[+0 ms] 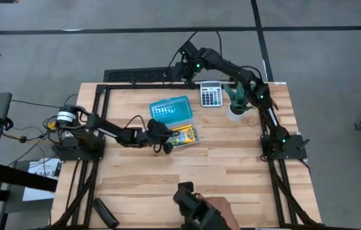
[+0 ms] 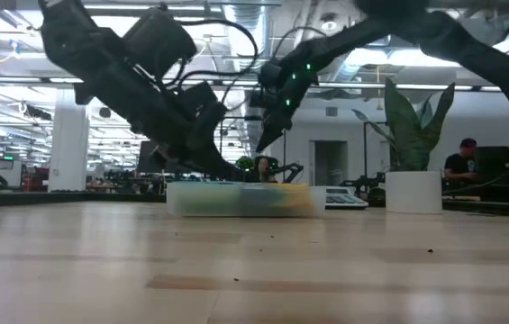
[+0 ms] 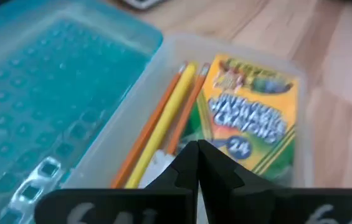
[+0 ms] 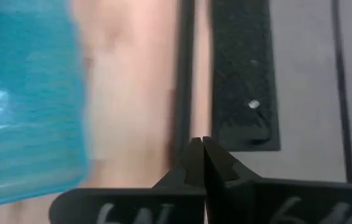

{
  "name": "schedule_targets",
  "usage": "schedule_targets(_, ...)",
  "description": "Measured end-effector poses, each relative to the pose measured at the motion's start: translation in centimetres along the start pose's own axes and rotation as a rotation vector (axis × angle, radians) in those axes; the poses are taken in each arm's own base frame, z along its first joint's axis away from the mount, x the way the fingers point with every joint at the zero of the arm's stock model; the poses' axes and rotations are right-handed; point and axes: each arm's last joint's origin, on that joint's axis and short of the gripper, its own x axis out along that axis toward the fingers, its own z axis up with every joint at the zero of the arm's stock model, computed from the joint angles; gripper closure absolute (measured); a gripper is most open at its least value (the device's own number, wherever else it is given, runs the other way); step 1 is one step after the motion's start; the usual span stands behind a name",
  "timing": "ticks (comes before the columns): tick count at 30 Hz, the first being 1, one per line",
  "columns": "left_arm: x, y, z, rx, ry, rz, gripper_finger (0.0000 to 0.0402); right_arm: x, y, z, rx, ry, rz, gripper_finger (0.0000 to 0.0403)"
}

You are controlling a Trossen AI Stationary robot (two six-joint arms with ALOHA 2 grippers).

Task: Pack school essentials
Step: Close the supply box

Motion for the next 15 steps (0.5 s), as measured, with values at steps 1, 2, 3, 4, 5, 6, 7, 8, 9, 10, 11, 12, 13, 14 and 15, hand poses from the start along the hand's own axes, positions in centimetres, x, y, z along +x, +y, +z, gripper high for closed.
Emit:
schedule_targets(1,0.2,-0.1,0.0,0.004,0.019,0.010,0.0401,0.4,-0.4,-0.4,0.007,-0.002,-0.004,0.0399)
schedule_targets(2,0.3,-0.2,0.0,0.000,0.034,0.017,0.0401,0.8,-0.6,-1.0,0.024,0.011,0.014,0.0400)
schedule_targets(3,0.3,-0.2,0.0,-0.004,0.052,0.025,0.0401,1.5,-0.5,-1.5,0.035,0.028,0.040,0.0400)
schedule_targets(4,0.3,-0.1,-0.1,-0.011,0.071,0.032,0.0401,2.5,-0.5,-1.7,0.029,0.026,0.040,0.0400)
schedule_targets(5,0.3,-0.1,-0.2,-0.018,0.087,0.032,0.0401,3.0,-0.5,-1.7,0.022,0.019,0.044,0.0400)
schedule_targets(6,0.3,0.0,-0.4,-0.024,0.101,0.036,0.0401,3.4,-0.3,-2.0,0.027,0.027,0.072,0.0399)
schedule_targets(7,0.3,0.0,-0.5,-0.029,0.109,0.036,0.0401,3.8,0.0,-2.3,0.030,0.044,0.102,0.0398)
schedule_targets(8,0.3,0.1,-0.5,-0.033,0.119,0.038,0.0401,4.3,0.2,-2.1,0.018,0.037,0.099,0.0398)
schedule_targets(9,0.3,0.2,-0.6,-0.035,0.132,0.043,0.0401,4.7,0.3,-1.9,0.007,0.025,0.094,0.0400)
schedule_targets(10,0.3,0.3,-0.8,-0.036,0.150,0.045,0.0401,5.1,0.4,-2.1,0.009,0.029,0.107,0.0400)
schedule_targets(11,0.5,0.4,-0.9,-0.042,0.162,0.046,0.0401,5.5,0.6,-2.2,0.009,0.037,0.122,0.0401)
schedule_targets(12,0.6,0.5,-1.0,-0.044,0.174,0.046,0.0401,5.8,0.9,-2.3,0.007,0.050,0.137,0.0401)
schedule_targets(13,0.6,0.6,-1.0,-0.044,0.183,0.042,0.0401,6.3,1.1,-2.3,-0.007,0.048,0.139,0.0400)
schedule_targets(14,0.5,0.6,-1.0,-0.044,0.188,0.035,0.0401,6.6,1.3,-2.4,-0.018,0.059,0.145,0.0400)
schedule_targets(15,0.5,0.6,-1.0,-0.044,0.189,0.033,0.0402,6.9,1.5,-2.5,-0.025,0.080,0.149,0.0400)
